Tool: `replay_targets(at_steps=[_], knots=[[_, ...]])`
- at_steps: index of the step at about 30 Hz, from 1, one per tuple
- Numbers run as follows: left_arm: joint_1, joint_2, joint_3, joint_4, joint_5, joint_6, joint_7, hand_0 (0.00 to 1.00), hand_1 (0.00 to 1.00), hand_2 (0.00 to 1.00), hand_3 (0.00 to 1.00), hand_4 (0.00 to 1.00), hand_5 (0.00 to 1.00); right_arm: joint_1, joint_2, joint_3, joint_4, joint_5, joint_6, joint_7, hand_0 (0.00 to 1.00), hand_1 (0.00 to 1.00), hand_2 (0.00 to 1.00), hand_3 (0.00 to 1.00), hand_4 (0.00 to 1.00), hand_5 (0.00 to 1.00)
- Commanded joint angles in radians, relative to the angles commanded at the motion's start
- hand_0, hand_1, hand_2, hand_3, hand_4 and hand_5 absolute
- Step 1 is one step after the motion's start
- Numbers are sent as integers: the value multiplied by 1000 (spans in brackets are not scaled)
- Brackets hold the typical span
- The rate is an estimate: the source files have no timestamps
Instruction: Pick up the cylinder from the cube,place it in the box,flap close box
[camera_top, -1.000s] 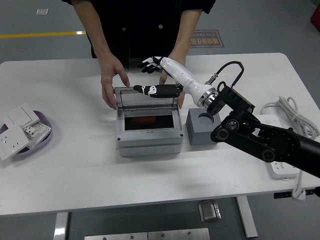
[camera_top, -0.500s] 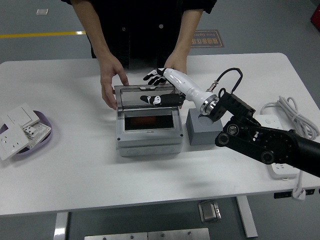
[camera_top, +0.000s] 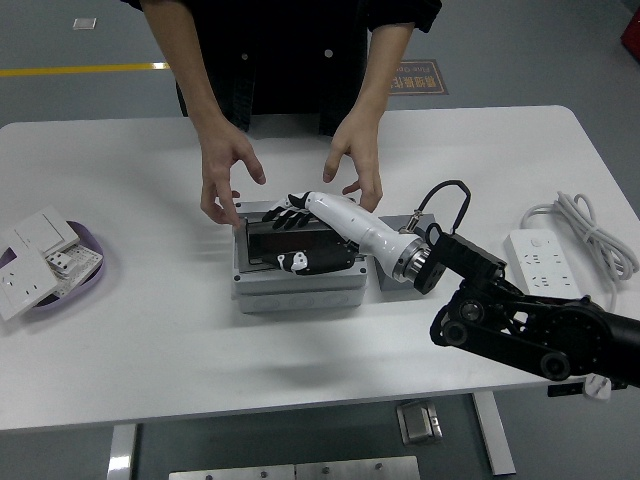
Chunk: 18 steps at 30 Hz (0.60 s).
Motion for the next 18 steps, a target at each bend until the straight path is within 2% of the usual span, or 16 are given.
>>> replay_targets(at_steps=[7, 15, 18], knots=[[2, -2, -1, 0, 1, 0, 1, 620, 641, 628, 633, 691, 248, -31, -18, 53, -7, 94, -12, 40, 535, 616, 640, 681, 801, 505], [7, -3, -4, 0, 1, 1, 3, 620, 641, 628, 634, 691, 245, -107, -77, 236, 65, 85, -38, 90, 543, 616, 640, 676, 773, 492], [8, -3, -8, -1, 7, 1, 6, 620, 642, 628, 634, 692, 246, -134, -89, 311, 41, 86, -20, 121, 548, 616, 635, 669, 746, 476]])
